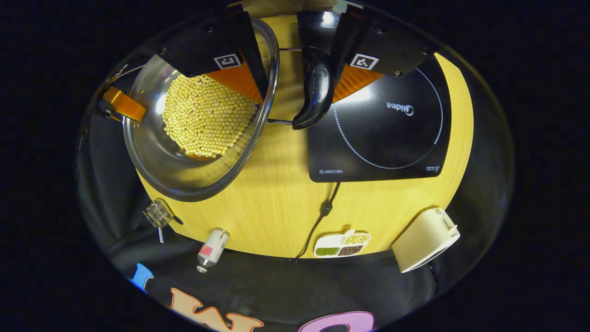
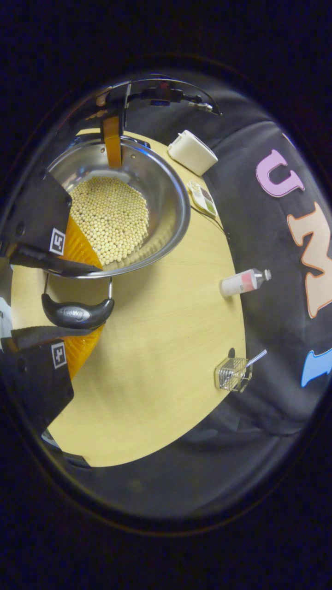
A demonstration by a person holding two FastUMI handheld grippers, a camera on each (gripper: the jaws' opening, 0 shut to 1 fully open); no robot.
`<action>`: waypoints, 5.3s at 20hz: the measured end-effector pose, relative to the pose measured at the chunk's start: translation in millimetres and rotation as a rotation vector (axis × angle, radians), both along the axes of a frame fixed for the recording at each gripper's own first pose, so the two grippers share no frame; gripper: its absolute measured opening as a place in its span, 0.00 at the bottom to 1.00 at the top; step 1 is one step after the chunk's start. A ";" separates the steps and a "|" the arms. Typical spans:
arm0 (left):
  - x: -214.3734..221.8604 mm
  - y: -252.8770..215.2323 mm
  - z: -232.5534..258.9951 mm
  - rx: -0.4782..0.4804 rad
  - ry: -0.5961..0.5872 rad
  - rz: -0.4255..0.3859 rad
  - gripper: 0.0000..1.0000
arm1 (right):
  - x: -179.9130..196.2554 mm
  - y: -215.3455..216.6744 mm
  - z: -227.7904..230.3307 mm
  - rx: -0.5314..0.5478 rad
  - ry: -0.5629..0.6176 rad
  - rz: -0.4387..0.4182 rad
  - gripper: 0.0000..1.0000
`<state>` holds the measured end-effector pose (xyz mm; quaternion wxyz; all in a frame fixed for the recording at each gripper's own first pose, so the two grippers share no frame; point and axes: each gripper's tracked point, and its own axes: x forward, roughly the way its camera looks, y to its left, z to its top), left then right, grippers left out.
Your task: First push the handle of the pot to place it horizontally, then grasp the pot with both hands and set it on the induction cooktop.
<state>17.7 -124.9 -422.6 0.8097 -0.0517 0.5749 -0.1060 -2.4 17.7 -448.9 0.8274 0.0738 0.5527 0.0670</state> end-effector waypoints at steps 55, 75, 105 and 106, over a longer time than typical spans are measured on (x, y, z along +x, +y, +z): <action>27.8 270.4 -21.3 0.020 0.095 0.074 0.73 | -16.5 289.0 2.2 0.021 0.040 0.065 0.48; 28.4 269.9 -21.1 0.030 0.084 0.072 0.77 | -16.2 287.1 4.4 0.023 0.031 0.056 0.56; 110.7 257.3 134.3 0.204 -0.562 0.078 0.95 | 54.2 257.4 107.6 0.061 -0.367 0.066 0.94; 114.1 252.3 146.4 0.200 -0.597 0.089 0.96 | 58.7 252.9 117.7 0.052 -0.399 0.070 0.98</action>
